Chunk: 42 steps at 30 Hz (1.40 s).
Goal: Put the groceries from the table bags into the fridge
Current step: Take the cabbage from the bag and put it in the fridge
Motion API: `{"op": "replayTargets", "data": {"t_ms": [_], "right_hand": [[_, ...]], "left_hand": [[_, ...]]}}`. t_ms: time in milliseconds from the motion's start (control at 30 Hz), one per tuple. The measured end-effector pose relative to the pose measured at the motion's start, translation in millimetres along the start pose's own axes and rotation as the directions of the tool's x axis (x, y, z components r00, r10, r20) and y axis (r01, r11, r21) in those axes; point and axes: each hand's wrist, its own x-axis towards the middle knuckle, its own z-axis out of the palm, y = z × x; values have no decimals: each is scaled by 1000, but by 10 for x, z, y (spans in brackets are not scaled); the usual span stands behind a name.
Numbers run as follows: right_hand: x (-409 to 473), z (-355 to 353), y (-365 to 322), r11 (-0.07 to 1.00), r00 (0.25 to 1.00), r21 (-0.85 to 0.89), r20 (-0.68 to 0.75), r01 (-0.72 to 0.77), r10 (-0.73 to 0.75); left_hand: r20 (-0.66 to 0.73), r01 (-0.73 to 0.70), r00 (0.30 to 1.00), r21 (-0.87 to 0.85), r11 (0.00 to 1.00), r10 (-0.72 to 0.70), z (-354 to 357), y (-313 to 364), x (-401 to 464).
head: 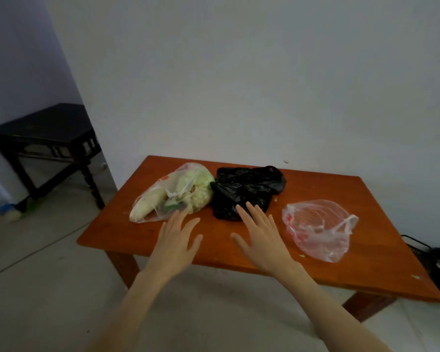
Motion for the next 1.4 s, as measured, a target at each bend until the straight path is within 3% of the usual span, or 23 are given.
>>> {"op": "replayTargets", "data": {"t_ms": [233,333,500,667,867,900,967,1067,1200,1233,1333,1400], "right_hand": [[1106,629,-384,982,996,169,-14,-84,87],[1425,885,-496,977,993,179,15,-114,113],[1913,1147,-449,967,983,177,59,-181,173],[2368,1348,-325,972,989,183,55,-147,139],[2897,1436,-115,891,983,416,103,-183,154],[2952,1425,-104,870,980,453,108,-196,164],[3033,1406,-82,848,979,488,105,-205,177],[3111,1377,-63,819,972,525,143,-234,187],[3158,1332,-62,800,960,532,190,-279,208],[3163,1321,-76,772,948,551,209,-316,239],[3210,1323,-102,640,903,639,256,-426,345],[3250,1346,-106,591,886,672,243,-447,394]], "left_hand": [[-31,-24,999,-16,1000,24,-17,-1129,817],[25,-22,999,-18,1000,23,23,-1450,1138],[103,-14,995,5,1000,13,220,-1649,1506],[198,21,980,31,999,-26,479,-1669,1950],[171,-32,985,82,996,18,804,-1596,2574],[164,-55,985,36,998,49,818,-1613,2666],[186,58,982,-208,976,-19,706,-1620,2847],[323,255,941,-479,840,-101,442,-1685,3137],[413,430,899,-764,481,-149,179,-1723,3483],[418,439,896,-779,448,-151,147,-1714,3569],[481,454,873,-746,487,-77,103,-1644,3791],[545,442,839,-696,566,15,107,-1586,3894]]}}
